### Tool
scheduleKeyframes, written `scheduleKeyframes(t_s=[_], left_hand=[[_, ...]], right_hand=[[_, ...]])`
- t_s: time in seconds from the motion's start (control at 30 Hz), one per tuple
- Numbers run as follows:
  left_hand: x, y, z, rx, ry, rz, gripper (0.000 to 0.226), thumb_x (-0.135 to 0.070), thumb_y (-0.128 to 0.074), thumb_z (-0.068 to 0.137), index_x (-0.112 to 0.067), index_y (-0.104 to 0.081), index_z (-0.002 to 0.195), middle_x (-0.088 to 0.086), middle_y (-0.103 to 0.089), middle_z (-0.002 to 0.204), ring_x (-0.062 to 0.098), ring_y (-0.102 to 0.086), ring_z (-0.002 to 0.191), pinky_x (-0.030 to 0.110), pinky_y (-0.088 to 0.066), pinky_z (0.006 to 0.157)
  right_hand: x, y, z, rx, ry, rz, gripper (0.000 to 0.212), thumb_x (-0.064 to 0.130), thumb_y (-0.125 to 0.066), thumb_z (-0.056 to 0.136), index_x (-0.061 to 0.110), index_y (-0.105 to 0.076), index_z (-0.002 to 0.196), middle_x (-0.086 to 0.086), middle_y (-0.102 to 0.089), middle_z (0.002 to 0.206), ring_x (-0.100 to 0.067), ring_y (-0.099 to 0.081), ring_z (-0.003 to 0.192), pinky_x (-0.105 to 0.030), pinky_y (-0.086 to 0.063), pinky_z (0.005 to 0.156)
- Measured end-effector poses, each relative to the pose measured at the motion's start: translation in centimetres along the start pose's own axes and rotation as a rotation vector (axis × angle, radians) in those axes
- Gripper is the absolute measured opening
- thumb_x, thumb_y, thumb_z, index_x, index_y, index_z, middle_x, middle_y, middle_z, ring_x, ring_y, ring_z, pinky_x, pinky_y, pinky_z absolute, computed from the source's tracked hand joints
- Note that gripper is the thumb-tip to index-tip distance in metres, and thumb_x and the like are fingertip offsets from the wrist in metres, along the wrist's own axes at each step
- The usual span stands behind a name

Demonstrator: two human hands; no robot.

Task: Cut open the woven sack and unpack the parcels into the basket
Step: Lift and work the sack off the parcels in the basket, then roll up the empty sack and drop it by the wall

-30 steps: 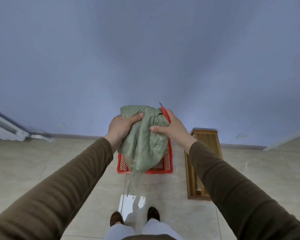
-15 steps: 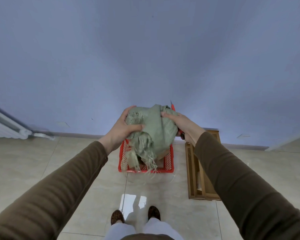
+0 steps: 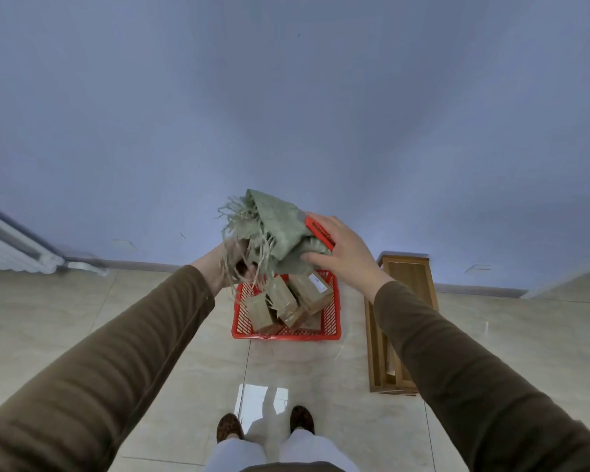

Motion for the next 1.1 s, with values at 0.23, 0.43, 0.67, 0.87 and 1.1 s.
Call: scheduleKeyframes(t_s=[0.23,0.43,0.67,0.87,1.1], left_hand=[[-0.5,-0.2,-0.3,0.112,-0.221,0.234,0.041,-0.026,-0.057,0.105,-0.020,-0.057,0.145,0.008,-0.067,0.138,0.028,-0.062,0.130,0.046,-0.049,0.111],[-0.3,-1.2,-1.3,0.270,-0.245,0.201,0.023,-0.010,-0.069,0.091,-0.028,-0.079,0.100,-0.001,-0.082,0.097,0.013,-0.079,0.086,0.024,-0.061,0.068],[-0.5,-2.5,-2.9,0.310,-0.325,0.384,0.037,-0.038,-0.060,0.092,-0.021,-0.071,0.123,0.000,-0.075,0.120,0.014,-0.072,0.110,0.029,-0.057,0.095],[0.6,-2.7,-2.9,0.219,-0.335,0.498,0.059,-0.013,-0.085,0.083,-0.028,-0.055,0.131,-0.006,-0.068,0.119,0.017,-0.070,0.108,0.025,-0.057,0.084],[5.5,-2.5,-2.3,0.028,-0.324,-0.007,0.053,0.000,-0.078,0.086,-0.008,-0.053,0.133,0.021,-0.071,0.124,0.031,-0.075,0.097,0.052,-0.062,0.086]], right_hand=[[-0.4,1.3,0.8,0.002,-0.188,0.349,0.051,0.048,-0.088,0.072,0.049,-0.067,0.119,-0.001,-0.077,0.117,-0.021,-0.073,0.107,-0.050,-0.055,0.103],[-0.9,1.0,1.1,0.153,-0.369,0.436,0.051,0.041,-0.090,0.075,0.020,-0.075,0.119,-0.002,-0.081,0.110,-0.020,-0.078,0.101,-0.044,-0.058,0.101],[-2.3,0.8,0.8,0.037,-0.558,0.380,0.028,0.031,-0.087,0.076,0.013,-0.067,0.085,-0.008,-0.072,0.082,-0.025,-0.072,0.075,-0.036,-0.055,0.075],[-2.3,1.0,-0.1,0.103,-0.642,0.623,0.048,0.044,-0.087,0.076,0.013,-0.075,0.110,-0.011,-0.082,0.103,-0.026,-0.080,0.092,-0.042,-0.064,0.088],[-3.5,0.2,-5.2,-0.356,-0.726,0.670,0.056,0.063,-0.075,0.083,0.020,-0.071,0.119,-0.002,-0.073,0.121,-0.007,-0.052,0.069,-0.024,-0.040,0.059]])
Point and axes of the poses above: each hand's wrist, its own z-axis towards the middle knuckle, its own y-axis out of the back of the hand, x = y × z, the point moved 2 cm from there along z, towards the middle knuckle
